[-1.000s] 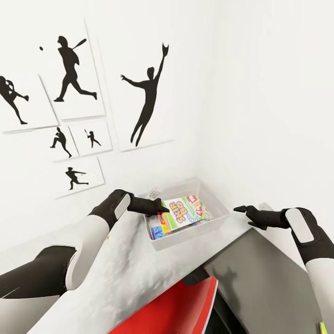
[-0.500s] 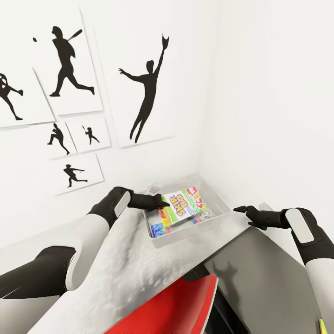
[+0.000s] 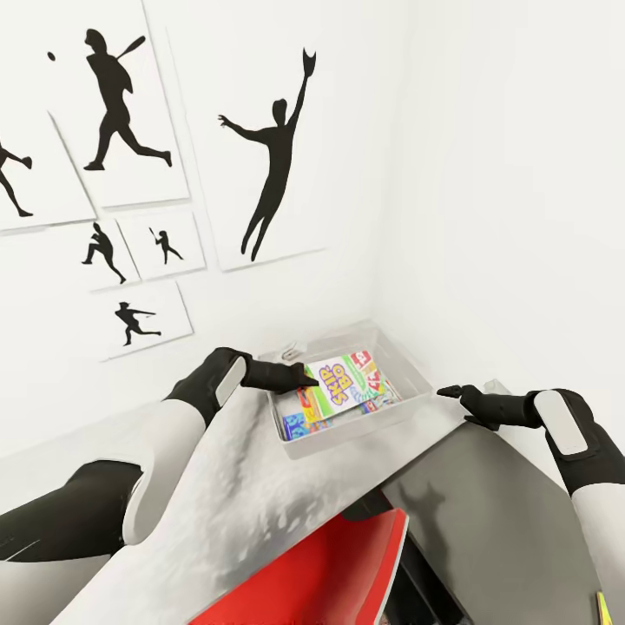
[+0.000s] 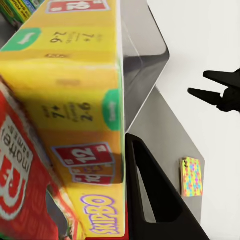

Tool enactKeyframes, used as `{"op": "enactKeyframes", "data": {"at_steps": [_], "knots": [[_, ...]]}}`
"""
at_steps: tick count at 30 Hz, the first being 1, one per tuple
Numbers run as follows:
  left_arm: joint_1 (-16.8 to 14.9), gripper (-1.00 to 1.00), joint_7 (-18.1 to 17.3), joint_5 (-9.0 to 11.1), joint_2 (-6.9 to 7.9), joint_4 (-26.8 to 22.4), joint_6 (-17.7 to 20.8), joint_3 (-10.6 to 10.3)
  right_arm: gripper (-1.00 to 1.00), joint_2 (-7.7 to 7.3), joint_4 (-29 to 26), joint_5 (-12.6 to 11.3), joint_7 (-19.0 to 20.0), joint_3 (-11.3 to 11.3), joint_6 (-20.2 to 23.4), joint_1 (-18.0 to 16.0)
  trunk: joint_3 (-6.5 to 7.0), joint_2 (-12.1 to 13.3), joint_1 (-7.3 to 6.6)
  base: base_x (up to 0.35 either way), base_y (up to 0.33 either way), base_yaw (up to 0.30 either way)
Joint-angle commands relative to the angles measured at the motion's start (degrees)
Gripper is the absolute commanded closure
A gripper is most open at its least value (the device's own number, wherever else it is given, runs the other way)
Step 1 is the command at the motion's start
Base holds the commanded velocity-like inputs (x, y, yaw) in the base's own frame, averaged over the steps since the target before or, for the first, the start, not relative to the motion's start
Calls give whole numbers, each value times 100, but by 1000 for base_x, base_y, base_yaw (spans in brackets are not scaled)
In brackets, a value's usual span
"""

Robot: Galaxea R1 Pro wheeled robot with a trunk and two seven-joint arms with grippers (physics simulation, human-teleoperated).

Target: Put all the toys in the child's room - the three board games (two on the bed and one on the table), the two jigsaw puzzles on the table, and the tennis ball on the table - inside the toy box on the table in the child's room.

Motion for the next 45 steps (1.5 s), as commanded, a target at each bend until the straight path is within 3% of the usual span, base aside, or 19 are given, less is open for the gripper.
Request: {"op": "enactKeyframes", "data": {"at_steps": [1,35,36,45], "knots": [[-5,100,18,63,3,-1,43,-34,-100,1,-2,2,3,-10,27,-5,-21,-12,3,0,0,0],[-5,100,84,50,-44,20,104,-58,-100,8,-2,3,4,-8,27,-1,-48,-12,3,0,0,0],[-5,-100,85,49,-50,20,104,-58,-100,8,-2,3,4,-7,27,-1,-48,-12,3,0,0,0],[-5,-100,93,43,-57,20,103,-59,-100,1,-2,2,5,-10,27,3,-48,-12,3,0,0,0]]}}
